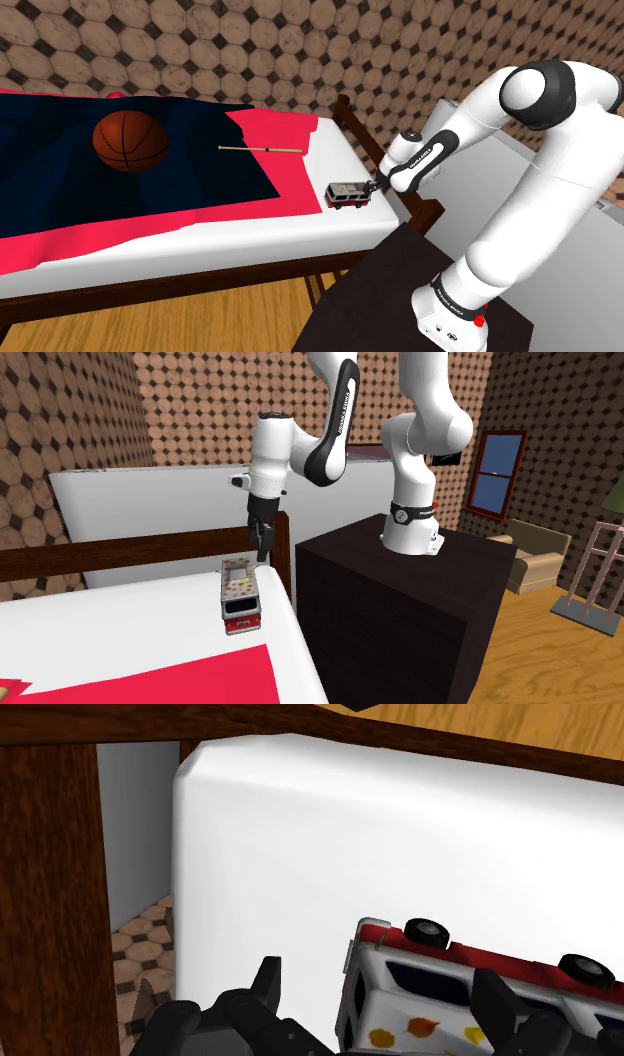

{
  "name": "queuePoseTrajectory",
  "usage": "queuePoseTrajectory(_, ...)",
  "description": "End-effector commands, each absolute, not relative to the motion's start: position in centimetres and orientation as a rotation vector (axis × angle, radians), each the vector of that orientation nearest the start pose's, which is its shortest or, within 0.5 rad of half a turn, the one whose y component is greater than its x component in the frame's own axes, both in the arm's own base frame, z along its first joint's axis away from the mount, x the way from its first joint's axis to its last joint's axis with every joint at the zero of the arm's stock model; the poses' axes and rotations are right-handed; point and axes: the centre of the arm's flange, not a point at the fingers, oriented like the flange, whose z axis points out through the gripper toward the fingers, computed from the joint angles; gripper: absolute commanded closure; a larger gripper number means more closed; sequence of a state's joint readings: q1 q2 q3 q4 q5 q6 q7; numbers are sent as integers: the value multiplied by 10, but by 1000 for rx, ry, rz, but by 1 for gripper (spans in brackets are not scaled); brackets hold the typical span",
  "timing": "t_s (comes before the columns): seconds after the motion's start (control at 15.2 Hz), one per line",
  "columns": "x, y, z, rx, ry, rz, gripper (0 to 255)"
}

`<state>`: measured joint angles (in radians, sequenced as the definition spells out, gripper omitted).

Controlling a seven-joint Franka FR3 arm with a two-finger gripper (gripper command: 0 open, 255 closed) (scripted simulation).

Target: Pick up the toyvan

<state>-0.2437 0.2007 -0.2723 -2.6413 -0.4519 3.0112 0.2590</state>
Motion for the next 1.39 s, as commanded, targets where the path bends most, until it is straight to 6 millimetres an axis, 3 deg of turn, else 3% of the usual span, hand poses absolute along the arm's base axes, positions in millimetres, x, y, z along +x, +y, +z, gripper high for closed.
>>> queuePoseTrajectory(0.0, 392, -194, 182, -3260, 534, -234, 0)
queuePoseTrajectory(0.33, 392, -194, 153, -3260, 534, -234, 0)
queuePoseTrajectory(0.46, 392, -194, 153, -3260, 534, -234, 0)
queuePoseTrajectory(0.53, 392, -195, 152, -3260, 534, -234, 255)
queuePoseTrajectory(1.12, 392, -194, 153, -3260, 534, -234, 255)
queuePoseTrajectory(1.32, 392, -194, 168, -3260, 534, -234, 255)
